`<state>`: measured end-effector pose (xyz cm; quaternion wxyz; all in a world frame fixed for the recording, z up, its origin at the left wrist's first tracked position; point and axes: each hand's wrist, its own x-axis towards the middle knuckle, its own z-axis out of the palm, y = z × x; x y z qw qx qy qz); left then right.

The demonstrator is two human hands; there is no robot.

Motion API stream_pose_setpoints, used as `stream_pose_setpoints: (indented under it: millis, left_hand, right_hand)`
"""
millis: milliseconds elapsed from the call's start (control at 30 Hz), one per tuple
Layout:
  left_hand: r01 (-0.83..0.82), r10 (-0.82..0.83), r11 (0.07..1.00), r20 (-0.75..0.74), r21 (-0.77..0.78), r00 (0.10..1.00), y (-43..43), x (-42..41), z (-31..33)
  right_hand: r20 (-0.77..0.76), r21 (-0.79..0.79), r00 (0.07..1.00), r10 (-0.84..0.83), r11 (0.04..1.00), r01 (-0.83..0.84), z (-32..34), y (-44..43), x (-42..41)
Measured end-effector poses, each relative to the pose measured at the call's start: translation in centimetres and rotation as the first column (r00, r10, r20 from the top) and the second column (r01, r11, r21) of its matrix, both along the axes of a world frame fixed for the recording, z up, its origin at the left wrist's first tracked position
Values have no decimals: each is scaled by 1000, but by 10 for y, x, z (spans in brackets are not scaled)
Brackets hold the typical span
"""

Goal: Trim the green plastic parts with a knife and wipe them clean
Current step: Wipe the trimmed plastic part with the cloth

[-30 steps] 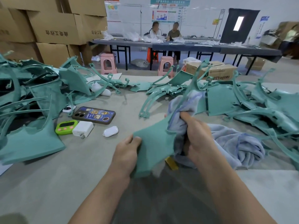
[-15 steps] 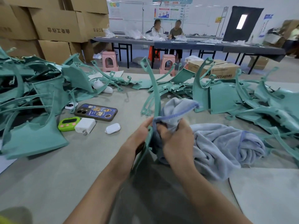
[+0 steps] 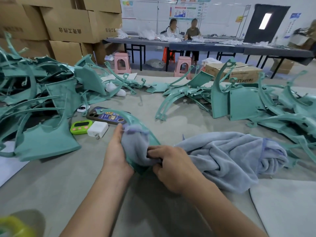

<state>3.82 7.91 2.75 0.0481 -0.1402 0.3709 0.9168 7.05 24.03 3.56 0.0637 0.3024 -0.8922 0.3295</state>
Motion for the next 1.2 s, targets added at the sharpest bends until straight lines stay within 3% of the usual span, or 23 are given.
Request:
stream_pose_setpoints:
  millis: [100, 233, 333, 433, 667, 867, 1033, 1133, 1200]
  left_hand:
    - [5, -4, 997, -10, 75, 1000, -4, 2, -6]
    - [133, -117, 983, -124, 127, 985, 2, 5, 3]
    - [256, -240, 964, -178, 71, 954, 5, 10, 9]
    - [313, -308, 950, -158, 11, 938, 7, 12, 6]
    - [382, -395, 917, -148, -112, 907, 7, 15, 5]
    - [438, -465, 881, -166, -176, 869, 7, 16, 5]
    - [525, -571, 806, -125, -274, 811, 10, 23, 6]
    - [562, -620, 768, -134, -308, 773, 13, 29, 9]
    - [595, -669, 720, -128, -358, 732, 14, 30, 10]
  right_hand:
    - [28, -18, 999, 37, 999, -37, 6, 8, -4]
    - [-106, -82, 977, -187, 980, 179, 5, 16, -9]
    - [-168, -114, 926, -339, 939, 323, 3, 19, -10]
    - [-15, -229, 904, -426, 882, 412, 0, 19, -10]
    - [230, -385, 886, -402, 799, 462, 10, 31, -24]
    - [164, -322, 891, -424, 831, 454, 16, 41, -25]
    - [83, -396, 849, -522, 764, 509, 27, 48, -29]
    - [160, -420, 842, -516, 736, 531, 26, 62, -37]
    - [334, -448, 811, -481, 676, 585, 27, 68, -40]
